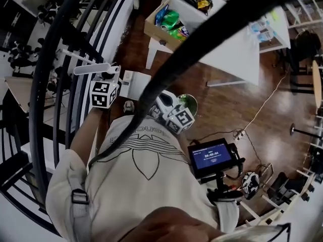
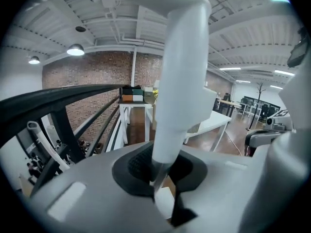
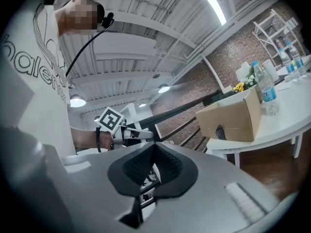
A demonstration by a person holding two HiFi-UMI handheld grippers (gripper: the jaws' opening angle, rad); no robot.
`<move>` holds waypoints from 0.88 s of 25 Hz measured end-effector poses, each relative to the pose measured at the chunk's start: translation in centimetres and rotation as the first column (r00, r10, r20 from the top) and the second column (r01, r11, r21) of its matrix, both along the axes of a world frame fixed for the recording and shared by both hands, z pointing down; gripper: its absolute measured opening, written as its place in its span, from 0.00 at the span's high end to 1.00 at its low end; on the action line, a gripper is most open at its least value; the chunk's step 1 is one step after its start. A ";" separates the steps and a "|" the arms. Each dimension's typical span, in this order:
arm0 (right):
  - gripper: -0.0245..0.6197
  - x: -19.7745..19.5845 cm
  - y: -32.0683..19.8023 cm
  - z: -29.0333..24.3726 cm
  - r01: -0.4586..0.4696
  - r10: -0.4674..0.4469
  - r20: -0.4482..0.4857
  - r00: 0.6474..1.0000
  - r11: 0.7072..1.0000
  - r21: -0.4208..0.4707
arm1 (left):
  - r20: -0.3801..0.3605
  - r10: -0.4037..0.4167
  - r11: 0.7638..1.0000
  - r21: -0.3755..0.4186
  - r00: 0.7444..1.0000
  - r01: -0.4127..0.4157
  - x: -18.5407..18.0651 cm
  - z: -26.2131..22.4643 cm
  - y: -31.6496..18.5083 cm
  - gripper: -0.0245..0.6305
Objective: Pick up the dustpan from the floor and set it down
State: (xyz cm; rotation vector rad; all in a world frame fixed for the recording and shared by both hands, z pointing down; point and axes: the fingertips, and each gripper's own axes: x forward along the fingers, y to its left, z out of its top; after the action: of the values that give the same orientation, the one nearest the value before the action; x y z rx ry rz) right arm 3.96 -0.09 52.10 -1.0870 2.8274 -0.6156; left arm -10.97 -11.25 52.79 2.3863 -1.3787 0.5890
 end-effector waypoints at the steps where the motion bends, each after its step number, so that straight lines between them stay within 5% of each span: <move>1: 0.96 -0.4 0.0 -0.1 0.016 -0.016 0.003 1.000 1.000 0.004 | -0.001 -0.004 1.000 0.007 1.000 0.004 0.0 -0.5 0.1 0.86; 10: 0.96 -1.8 0.8 0.0 0.080 -0.080 0.006 0.997 0.997 -0.001 | 0.004 -0.020 0.999 0.032 1.000 0.020 -0.3 -1.5 1.2 0.86; 22: 0.96 -0.9 2.5 2.1 0.059 -0.063 -0.048 0.997 0.994 -0.093 | 0.066 0.055 0.996 -0.079 0.996 -0.050 0.9 7.4 0.0 0.86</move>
State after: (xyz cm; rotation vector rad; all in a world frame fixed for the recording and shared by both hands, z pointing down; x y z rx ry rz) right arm 3.06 2.41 54.16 -1.0476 2.9120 -0.7395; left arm -10.07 -11.25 60.22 2.3675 -1.2992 0.7305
